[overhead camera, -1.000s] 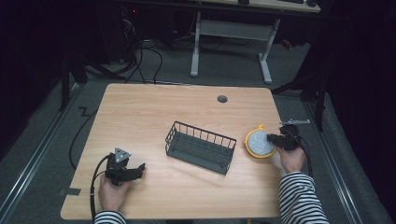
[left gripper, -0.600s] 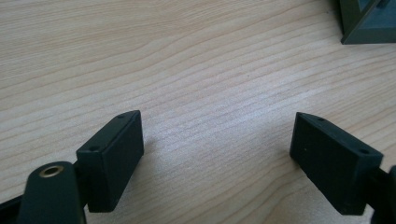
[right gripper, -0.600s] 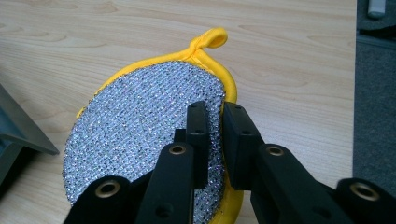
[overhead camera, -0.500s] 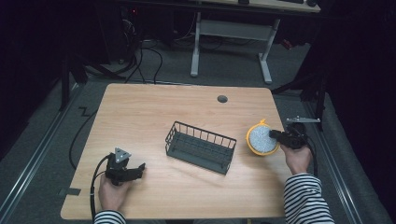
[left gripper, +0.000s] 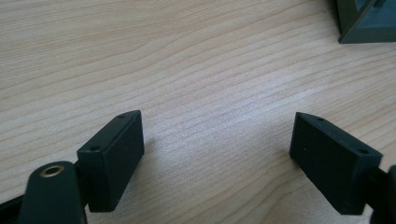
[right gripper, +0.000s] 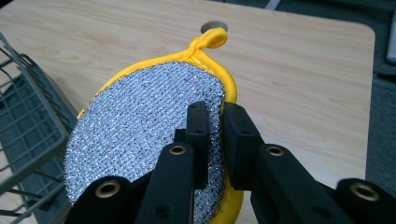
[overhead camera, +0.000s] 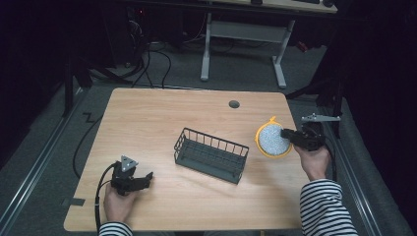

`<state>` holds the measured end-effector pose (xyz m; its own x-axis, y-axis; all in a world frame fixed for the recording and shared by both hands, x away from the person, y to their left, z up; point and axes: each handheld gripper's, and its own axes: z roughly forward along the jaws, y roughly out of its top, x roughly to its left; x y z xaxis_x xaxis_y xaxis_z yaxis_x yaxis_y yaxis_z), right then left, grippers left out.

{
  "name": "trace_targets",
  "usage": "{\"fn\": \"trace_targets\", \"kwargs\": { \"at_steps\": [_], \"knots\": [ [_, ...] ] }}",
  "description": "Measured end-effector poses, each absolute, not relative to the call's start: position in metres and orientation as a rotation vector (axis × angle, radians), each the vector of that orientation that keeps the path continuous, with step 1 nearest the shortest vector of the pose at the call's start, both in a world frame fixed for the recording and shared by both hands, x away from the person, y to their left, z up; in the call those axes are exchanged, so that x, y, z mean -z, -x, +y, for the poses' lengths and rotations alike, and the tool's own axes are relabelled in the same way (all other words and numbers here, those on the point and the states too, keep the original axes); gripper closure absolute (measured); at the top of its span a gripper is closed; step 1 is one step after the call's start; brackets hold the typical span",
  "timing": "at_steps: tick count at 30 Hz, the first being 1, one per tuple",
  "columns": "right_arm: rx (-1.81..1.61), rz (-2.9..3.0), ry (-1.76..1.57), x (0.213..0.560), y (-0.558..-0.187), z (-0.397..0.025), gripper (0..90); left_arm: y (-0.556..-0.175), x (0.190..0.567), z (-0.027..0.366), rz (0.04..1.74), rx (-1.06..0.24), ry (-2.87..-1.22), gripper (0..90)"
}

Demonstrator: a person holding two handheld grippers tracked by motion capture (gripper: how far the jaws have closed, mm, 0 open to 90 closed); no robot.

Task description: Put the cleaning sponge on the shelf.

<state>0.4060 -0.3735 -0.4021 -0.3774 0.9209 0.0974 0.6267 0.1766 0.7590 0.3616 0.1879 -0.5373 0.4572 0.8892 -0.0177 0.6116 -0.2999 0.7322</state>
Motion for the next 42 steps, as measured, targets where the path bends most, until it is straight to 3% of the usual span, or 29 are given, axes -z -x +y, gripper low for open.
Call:
{"fn": "trace_targets", "kwargs": {
  "at_steps": [18, 42],
  "knots": [
    [-1.161, 2.185, -1.271, 0.375, -0.408, -0.317, 81.8, -0.362, 0.537, 0.188, 1.25, -0.524, -2.024, 18.8],
    [-1.144, 2.275, -1.177, 0.39, -0.418, -0.255, 81.4, -0.362, 0.537, 0.188, 1.25, -0.524, -2.024, 18.8]
  ]
}}
